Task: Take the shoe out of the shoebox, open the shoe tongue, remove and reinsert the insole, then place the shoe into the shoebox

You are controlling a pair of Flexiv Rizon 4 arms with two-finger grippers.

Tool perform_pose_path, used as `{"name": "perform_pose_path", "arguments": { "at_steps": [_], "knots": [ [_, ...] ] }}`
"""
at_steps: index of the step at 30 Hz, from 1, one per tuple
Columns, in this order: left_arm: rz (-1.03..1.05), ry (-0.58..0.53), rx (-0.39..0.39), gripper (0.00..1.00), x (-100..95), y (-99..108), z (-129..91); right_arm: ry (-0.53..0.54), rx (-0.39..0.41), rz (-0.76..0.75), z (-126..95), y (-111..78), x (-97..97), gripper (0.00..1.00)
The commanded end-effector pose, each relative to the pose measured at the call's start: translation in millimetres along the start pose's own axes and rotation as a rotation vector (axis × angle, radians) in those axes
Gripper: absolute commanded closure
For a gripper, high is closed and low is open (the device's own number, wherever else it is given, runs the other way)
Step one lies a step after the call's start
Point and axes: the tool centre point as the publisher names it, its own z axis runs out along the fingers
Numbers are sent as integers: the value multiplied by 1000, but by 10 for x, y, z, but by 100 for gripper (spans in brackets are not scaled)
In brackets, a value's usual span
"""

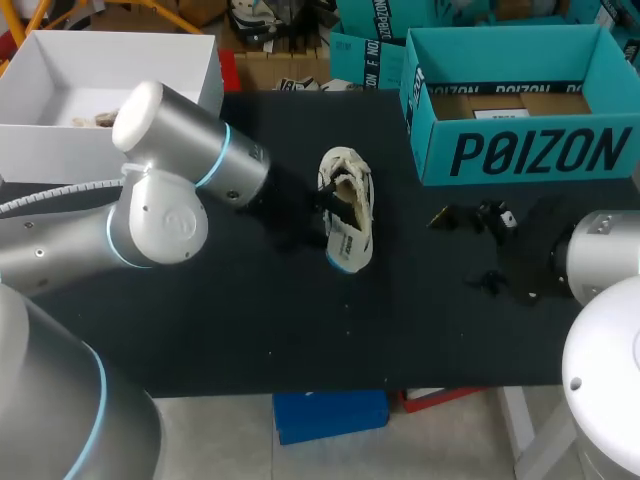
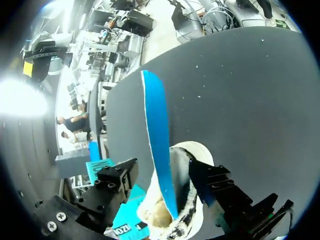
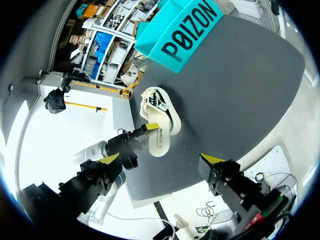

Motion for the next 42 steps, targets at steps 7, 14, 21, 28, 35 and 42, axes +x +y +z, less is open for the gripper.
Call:
{"name": "perform_pose_path", "arguments": {
  "at_steps": [7, 14, 21, 28, 35, 42],
  "knots": [
    [-10, 16, -30, 16, 65, 130, -127, 15, 86, 14, -80, 12, -81, 0],
    [-46, 15, -41, 56, 92, 215, -114, 15, 86, 14, -80, 12, -81, 0],
    [-66, 19, -62, 53, 98, 297, -127, 15, 86, 14, -80, 12, -81, 0],
    [-86, 24, -73, 53, 138, 375, -112, 15, 86, 14, -80, 12, -81, 0],
    [-106, 13, -68, 56, 116, 388, -45, 15, 86, 14, -80, 12, -81, 0],
    [-121, 15, -63, 100, 138, 386, 5, 15, 86, 14, -80, 12, -81, 0]
  ]
}}
